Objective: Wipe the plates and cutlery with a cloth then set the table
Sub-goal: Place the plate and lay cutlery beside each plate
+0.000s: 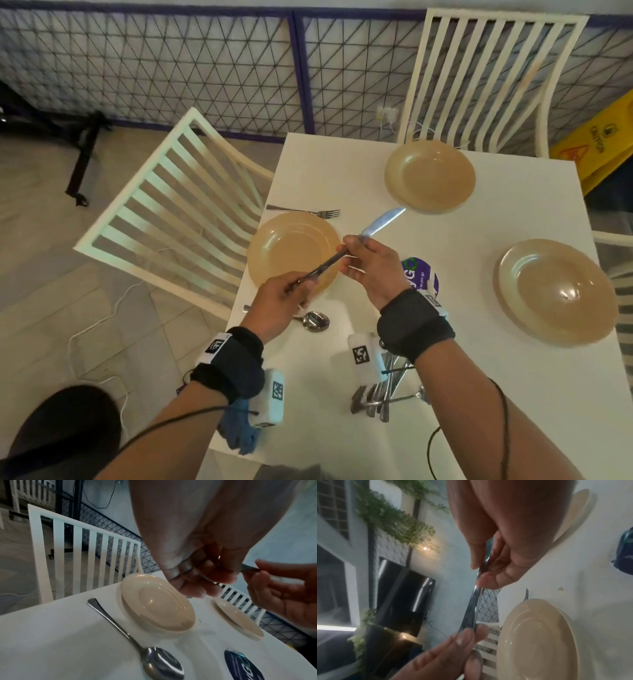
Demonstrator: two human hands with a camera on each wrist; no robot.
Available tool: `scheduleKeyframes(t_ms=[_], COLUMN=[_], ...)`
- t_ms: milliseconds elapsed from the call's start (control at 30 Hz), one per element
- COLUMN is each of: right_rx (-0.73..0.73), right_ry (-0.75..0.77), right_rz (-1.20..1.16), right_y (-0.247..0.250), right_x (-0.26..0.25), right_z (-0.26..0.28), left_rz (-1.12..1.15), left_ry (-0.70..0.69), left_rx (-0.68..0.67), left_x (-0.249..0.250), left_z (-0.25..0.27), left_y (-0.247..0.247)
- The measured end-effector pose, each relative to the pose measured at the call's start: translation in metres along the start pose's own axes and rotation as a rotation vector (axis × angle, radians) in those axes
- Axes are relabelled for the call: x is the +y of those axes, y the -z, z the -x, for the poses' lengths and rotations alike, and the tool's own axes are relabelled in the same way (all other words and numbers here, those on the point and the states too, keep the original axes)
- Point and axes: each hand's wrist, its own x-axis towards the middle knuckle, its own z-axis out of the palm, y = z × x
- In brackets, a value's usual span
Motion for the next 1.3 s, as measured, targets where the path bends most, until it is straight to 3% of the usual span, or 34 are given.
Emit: scheduleKeyframes(t_ms=[233, 400, 633, 867, 1000, 1300], right_rx=[0.098, 0.156, 0.224, 0.285, 0.303, 0.311], right_ry=[0.033, 0.061, 0.007, -0.078, -0.090, -0.023], right_rz=[-0.178, -0.151, 0.107, 0.310, 0.516, 0.992], right_y=[-0.006, -0.012, -0.019, -0.011, -0.007, -0.008], right_x=[-0.019, -0.026, -0.029, -0.018, -0.010, -0.008], right_z=[-0.051, -0.100, -0.173, -0.233, -0.250, -0.262], left_rz=[0.259, 0.309, -0.038, -0.436, -0.511, -0.545], left_ry=[0.111, 0.090, -0.009, -0.049, -0.006, -0.050], left_rx=[0.065, 0.139, 0.128, 0.093, 0.041, 0.091], left_x=[0.004, 0.011, 0.001, -0.030, -0.041, -0.045], left_z=[-0.057, -0.127, -0.230, -0.287, -0.300, -0.309], left_y=[0.066, 0.100, 0.123, 0.124, 0.130, 0.132])
